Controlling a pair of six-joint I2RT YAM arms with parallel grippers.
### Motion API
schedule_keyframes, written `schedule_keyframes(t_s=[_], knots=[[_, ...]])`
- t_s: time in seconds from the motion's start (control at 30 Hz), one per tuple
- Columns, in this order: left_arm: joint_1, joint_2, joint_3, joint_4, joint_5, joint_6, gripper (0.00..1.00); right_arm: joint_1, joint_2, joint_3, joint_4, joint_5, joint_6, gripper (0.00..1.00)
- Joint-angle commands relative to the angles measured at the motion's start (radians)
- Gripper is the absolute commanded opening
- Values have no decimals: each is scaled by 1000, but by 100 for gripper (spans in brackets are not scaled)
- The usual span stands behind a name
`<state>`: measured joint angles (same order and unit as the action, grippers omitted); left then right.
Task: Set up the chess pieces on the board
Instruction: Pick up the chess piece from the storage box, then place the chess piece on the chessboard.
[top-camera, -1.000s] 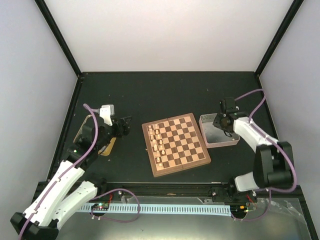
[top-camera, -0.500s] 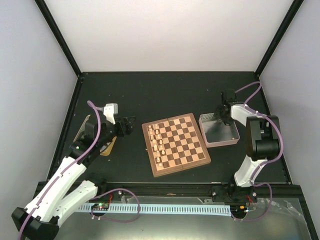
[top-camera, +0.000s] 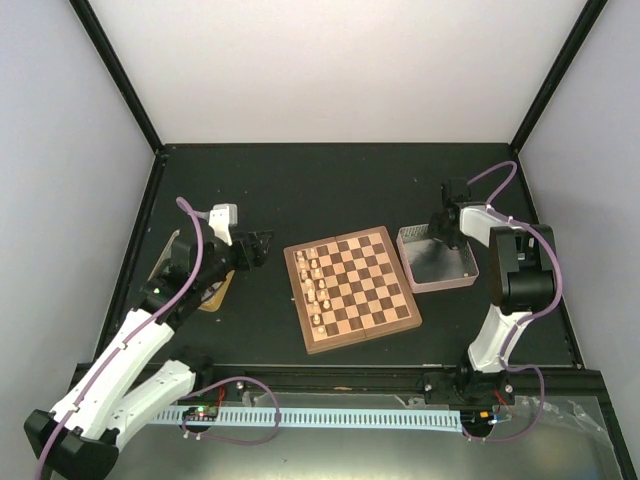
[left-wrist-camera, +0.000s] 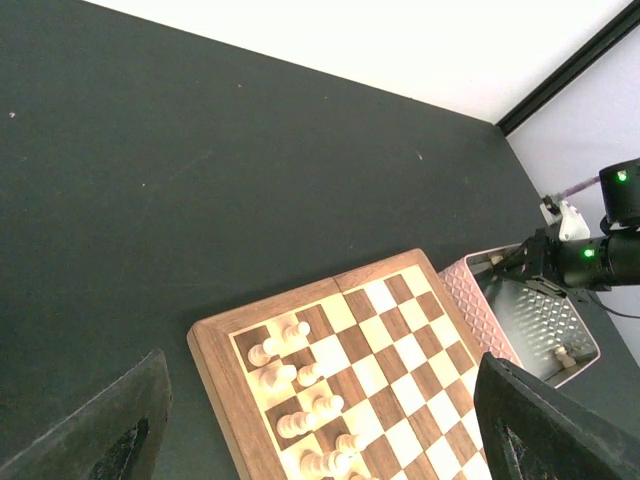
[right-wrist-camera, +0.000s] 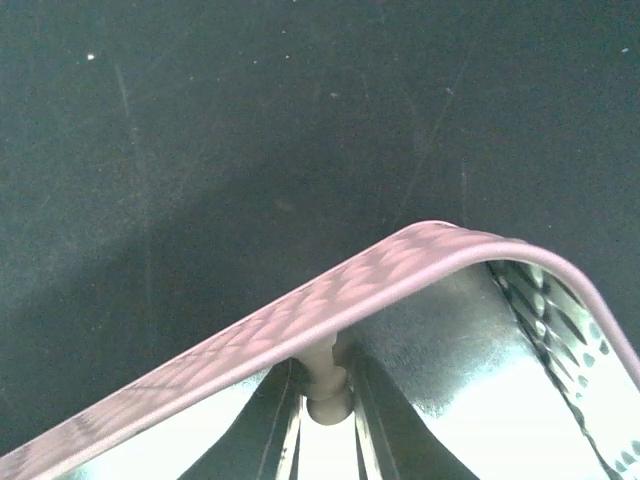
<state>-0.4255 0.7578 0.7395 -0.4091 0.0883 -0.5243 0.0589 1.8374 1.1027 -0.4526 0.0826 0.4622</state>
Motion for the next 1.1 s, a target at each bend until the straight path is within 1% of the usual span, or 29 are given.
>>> schedule_keyframes(t_s=[0.0, 0.13, 0.23, 0.33, 0.43, 0.57, 0.63, 0.7, 0.8, 0.87, 0.97, 1.07], knots=[[5, 2, 50, 26, 21, -12, 85, -8, 13, 11, 8, -16, -34, 9], [6, 0, 52, 25, 27, -13, 85, -8, -15, -9, 29, -15, -50, 2], [6, -3, 51, 26, 38, -14, 85, -7, -58, -29, 37, -20, -56, 1], [5, 0, 50, 36, 75, -19, 85, -5, -131, -60, 30, -64, -54, 1], [5, 8, 54, 71, 155, -23, 85, 3, -238, -122, 46, -167, -48, 1], [6, 51, 73, 140, 356, -30, 85, 44, -408, -243, 153, -333, -43, 1], [6, 86, 89, 170, 463, -46, 85, 93, -485, -290, 221, -410, -55, 1], [5, 120, 100, 196, 541, -72, 84, 162, -545, -317, 285, -489, -75, 1], [2, 164, 117, 222, 623, -142, 84, 274, -607, -335, 367, -642, -108, 1], [-5, 187, 102, 284, 670, -208, 83, 356, -628, -325, 395, -728, -125, 1], [-21, 217, 67, 366, 711, -294, 81, 467, -642, -284, 398, -778, -157, 2], [-35, 239, 55, 387, 737, -334, 80, 551, -640, -232, 372, -806, -195, 2]])
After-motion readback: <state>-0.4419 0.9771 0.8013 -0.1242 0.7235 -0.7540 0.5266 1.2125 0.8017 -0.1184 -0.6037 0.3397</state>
